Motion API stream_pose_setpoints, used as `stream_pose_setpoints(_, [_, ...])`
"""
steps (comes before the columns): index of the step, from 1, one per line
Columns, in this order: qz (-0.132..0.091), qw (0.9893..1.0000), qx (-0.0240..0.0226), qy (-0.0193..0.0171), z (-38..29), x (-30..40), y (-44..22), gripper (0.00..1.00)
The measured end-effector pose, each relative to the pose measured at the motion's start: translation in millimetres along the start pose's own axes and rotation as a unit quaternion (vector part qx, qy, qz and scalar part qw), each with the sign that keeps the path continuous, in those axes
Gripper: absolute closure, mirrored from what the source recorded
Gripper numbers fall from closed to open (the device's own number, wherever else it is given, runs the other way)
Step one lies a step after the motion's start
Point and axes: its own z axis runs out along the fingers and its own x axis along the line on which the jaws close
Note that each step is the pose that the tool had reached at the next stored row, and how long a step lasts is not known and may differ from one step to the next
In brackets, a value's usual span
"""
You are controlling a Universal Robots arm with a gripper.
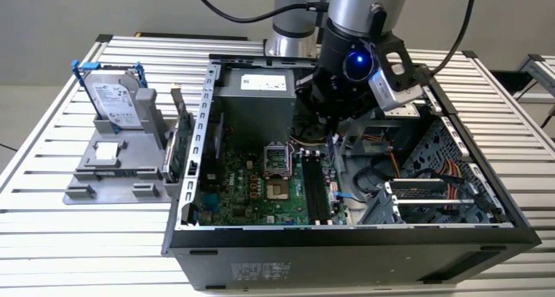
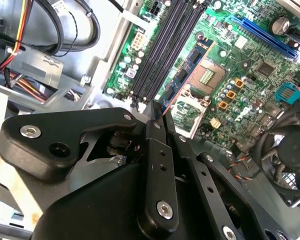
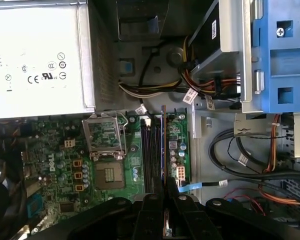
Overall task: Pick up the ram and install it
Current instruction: 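Insert the ram into the slot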
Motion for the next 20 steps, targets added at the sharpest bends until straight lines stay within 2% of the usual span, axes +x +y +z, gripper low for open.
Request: stream_pose_setpoints(20, [0.0, 1.0, 0.0011, -0.0001, 8.7, -2.8, -0.9, 1.0])
